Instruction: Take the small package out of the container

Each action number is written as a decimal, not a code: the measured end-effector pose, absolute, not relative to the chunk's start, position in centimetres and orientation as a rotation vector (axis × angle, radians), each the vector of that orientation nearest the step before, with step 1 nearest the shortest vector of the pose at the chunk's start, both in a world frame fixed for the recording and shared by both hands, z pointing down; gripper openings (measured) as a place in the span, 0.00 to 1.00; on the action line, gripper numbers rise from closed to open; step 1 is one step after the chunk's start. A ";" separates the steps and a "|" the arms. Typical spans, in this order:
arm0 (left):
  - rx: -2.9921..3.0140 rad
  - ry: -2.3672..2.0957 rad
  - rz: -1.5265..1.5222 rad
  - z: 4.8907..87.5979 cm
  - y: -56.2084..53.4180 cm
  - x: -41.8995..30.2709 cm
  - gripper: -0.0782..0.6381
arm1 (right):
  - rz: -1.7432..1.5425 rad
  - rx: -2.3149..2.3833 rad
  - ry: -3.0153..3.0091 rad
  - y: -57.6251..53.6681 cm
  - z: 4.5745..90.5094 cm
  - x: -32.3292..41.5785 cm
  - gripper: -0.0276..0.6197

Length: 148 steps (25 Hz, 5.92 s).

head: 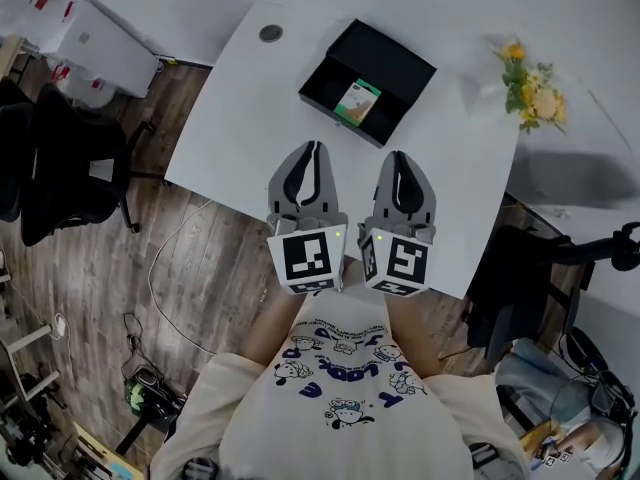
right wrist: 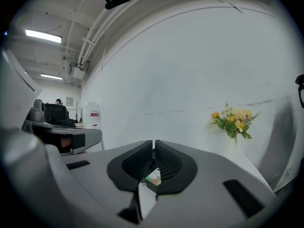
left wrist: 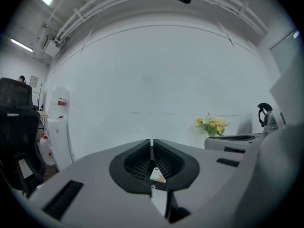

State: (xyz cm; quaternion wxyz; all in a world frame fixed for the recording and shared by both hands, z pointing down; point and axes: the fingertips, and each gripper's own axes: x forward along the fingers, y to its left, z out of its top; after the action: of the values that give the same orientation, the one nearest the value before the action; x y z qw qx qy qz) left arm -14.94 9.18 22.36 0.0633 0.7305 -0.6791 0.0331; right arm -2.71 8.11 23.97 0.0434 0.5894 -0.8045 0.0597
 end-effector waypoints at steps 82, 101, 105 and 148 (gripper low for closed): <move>2.079 -1.139 1.091 42.7 -11.4 -7.2 0.57 | 0.657 1.733 -2.250 -5.0 38.7 3.4 0.10; 1.862 -1.002 1.283 48.1 -11.4 -6.5 0.57 | 0.750 1.772 -2.204 -5.5 41.0 5.1 0.10; 1.828 -0.999 1.300 48.8 -11.1 -6.9 0.57 | 0.768 1.781 -2.191 -5.5 41.0 5.3 0.10; 1.842 -0.954 1.300 47.7 -11.2 -7.6 0.58 | 0.802 1.728 -2.200 -5.6 41.7 3.2 0.10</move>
State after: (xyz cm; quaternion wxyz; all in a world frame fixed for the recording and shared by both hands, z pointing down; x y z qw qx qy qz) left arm -7.59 -11.18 47.65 0.3398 0.7076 -0.3664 0.4995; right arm 3.21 -5.58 41.70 0.1154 0.5898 -0.7509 0.2739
